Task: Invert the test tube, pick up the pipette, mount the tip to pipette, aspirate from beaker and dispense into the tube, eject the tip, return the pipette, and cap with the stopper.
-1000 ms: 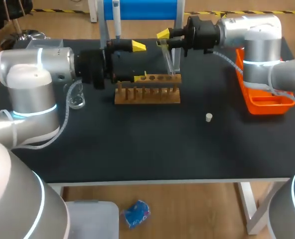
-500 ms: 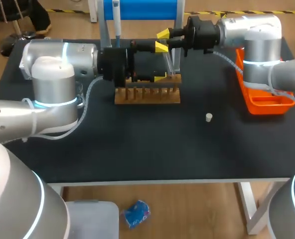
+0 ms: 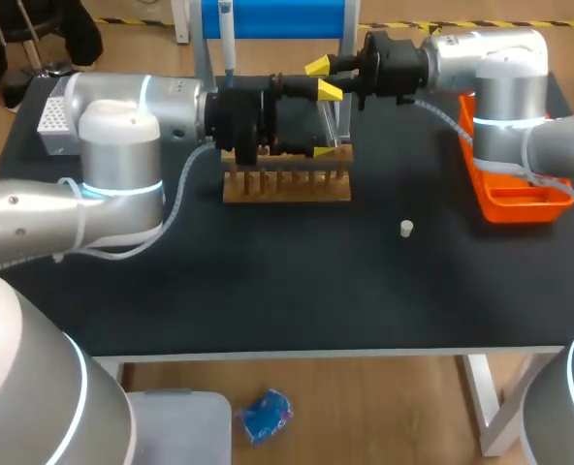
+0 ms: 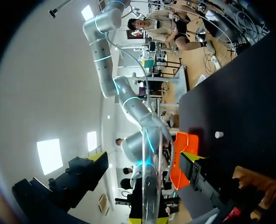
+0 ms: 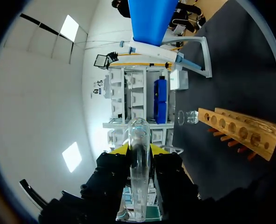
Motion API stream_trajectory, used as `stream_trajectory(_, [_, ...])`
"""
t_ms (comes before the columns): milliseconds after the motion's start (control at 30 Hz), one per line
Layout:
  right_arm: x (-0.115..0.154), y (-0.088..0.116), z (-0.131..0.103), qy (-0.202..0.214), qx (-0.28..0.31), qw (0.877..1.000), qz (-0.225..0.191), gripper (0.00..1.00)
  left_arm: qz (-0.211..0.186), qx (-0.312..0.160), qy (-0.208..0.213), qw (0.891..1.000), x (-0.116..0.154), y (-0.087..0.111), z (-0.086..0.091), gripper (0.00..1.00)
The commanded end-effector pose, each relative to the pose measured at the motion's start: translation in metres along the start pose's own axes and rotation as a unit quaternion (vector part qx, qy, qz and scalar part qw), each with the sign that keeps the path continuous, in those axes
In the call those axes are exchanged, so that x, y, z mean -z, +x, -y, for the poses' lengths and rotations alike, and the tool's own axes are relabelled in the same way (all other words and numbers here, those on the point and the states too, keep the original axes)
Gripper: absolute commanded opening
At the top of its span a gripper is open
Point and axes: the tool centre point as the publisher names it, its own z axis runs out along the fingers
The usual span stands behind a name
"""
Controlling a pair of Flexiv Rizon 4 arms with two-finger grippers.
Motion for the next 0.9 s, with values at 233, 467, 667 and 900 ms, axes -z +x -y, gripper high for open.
stream_trajectory(233, [0.0001, 0.0012, 0.0006, -0.001, 0.0, 1.0, 0.002, 0.0, 0.0, -0.001, 0.007, 1.0, -0.0024, -0.0009, -0.0046, 0.49])
stream_trajectory(467, [0.0001, 0.0012, 0.0006, -0.001, 0.0, 1.0, 0.002, 0.0, -0.003, 0.001, 0.007, 1.0, -0.005, -0.0006, -0.0048, 0.42])
stream_trajectory(667, [0.0001, 0.0012, 0.0006, -0.001, 0.0, 1.0, 0.002, 0.0, -0.009, 0.0, 0.01, 1.0, -0.0068, -0.001, -0.0044, 0.17])
stream_trajectory(900, [0.0001, 0.0012, 0.0006, -0.001, 0.0, 1.0, 0.002, 0.0, -0.007, 0.0, 0.01, 1.0, -0.0068, -0.0014, -0.0034, 0.0])
